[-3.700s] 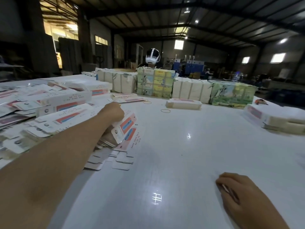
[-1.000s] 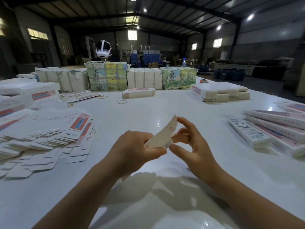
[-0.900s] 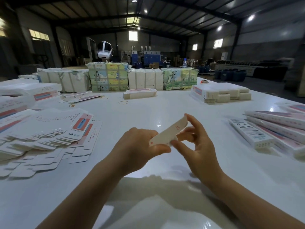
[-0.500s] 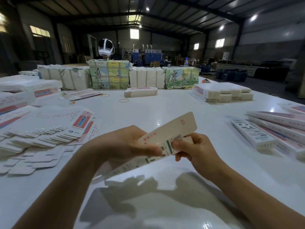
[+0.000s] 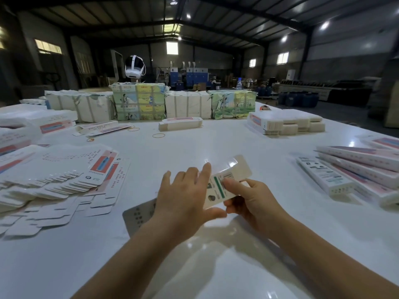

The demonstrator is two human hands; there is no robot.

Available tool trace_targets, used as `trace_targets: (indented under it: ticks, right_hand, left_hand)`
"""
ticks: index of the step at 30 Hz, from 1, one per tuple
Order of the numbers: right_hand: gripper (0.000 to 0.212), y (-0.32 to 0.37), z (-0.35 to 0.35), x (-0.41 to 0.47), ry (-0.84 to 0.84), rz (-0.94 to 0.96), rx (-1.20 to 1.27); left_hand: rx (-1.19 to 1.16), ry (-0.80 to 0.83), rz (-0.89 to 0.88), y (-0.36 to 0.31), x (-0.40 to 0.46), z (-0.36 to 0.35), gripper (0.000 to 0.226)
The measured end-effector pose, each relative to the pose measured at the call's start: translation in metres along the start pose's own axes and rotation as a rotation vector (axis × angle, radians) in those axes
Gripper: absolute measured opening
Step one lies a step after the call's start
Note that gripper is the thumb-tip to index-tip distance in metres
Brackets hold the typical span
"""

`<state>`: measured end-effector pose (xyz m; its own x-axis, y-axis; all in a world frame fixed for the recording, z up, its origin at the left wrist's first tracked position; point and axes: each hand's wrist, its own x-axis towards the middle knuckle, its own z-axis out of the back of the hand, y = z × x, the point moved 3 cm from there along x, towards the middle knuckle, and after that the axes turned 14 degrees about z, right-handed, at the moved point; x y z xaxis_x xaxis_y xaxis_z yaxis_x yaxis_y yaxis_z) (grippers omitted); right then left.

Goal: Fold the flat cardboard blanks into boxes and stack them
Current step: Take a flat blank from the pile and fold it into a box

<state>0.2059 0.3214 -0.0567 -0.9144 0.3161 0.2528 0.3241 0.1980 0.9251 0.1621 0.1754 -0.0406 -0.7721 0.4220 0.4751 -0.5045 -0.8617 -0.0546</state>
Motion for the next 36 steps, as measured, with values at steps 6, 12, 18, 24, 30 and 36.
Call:
trace_targets:
  ticks: [6,12,18,24,30,36]
  right_hand:
    - [0.016,0.018,0.019,-0.007,-0.342,0.478,-0.434]
    - [0.025,0.012,-0.006,-0.017,-0.089,0.671,-0.754]
    - [0.025,0.015,-0.002,-0.017,-0.157,0.633,-0.681]
    - [0.017,0.020,-0.004,-0.019,0.009,0.720,-0.852]
    - [0.020,0.022,-0.008,-0.022,0.186,0.707,-0.763]
    - [0.051,0.015,-0.011,-0.027,0.071,0.582,-0.462]
  left_hand:
    - [-0.160,-0.111,0.202,0.016,0.003,0.009,0.084]
    - [-0.240,-0.069,0.246,0.010,0.002,0.009,0.075]
    - [-0.313,-0.010,0.202,0.004,-0.001,0.006,0.075]
    - [-0.308,0.031,0.117,0.011,-0.002,0.008,0.074]
    - [-0.283,0.099,0.025,0.021,-0.005,0.008,0.079]
    - [-0.163,-0.020,0.085,0.008,-0.010,0.006,0.075]
